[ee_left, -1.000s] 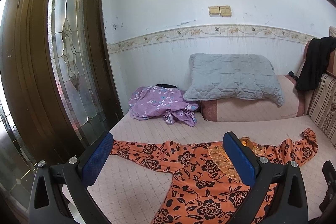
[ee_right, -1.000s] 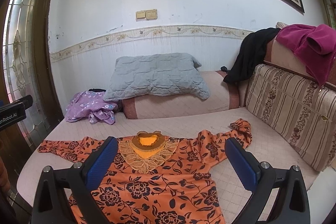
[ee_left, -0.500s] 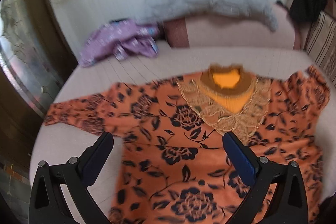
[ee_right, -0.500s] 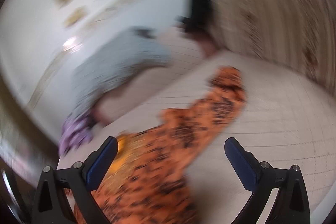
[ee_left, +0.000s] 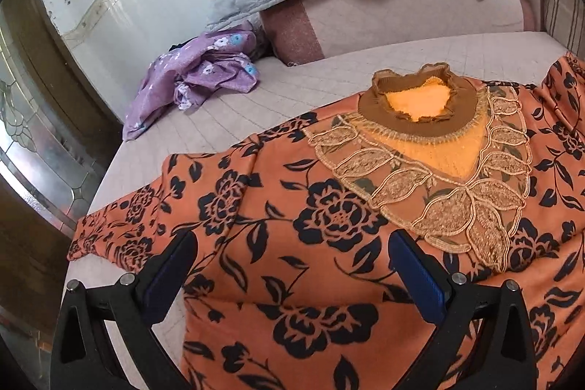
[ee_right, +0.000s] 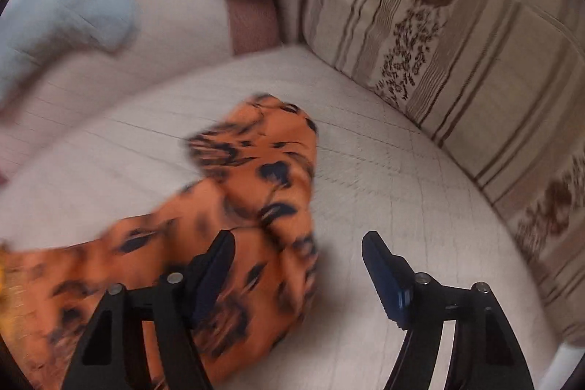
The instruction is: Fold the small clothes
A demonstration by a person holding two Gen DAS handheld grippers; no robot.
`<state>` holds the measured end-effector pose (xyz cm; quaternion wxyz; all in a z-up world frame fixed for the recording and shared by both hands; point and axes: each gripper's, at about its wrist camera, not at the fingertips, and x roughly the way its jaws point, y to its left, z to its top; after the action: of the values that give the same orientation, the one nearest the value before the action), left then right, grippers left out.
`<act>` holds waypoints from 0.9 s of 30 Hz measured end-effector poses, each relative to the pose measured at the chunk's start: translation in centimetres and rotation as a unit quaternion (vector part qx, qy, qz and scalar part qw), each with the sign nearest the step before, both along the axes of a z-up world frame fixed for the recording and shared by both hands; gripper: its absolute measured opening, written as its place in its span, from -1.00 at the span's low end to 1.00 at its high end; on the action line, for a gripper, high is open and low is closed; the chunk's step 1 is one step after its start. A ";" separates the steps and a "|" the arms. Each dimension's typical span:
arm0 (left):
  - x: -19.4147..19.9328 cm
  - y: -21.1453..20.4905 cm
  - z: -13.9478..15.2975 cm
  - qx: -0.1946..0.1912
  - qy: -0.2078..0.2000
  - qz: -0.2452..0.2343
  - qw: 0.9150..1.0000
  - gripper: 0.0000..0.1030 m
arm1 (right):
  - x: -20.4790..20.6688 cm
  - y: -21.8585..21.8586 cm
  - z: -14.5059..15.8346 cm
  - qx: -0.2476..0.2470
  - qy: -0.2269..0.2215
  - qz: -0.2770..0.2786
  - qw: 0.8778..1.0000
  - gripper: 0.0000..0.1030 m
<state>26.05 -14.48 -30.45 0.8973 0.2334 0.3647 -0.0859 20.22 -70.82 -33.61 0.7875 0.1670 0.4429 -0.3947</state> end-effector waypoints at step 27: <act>-1.4 11.2 8.6 -0.085 -0.119 0.103 0.984 1.00 | -1.0 31.6 12.8 0.194 -0.282 0.261 0.903 -0.86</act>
<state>24.69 -3.25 -21.85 0.9549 0.1261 0.2687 0.0042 19.17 -39.21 -20.80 0.9062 0.2992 0.2982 -0.0173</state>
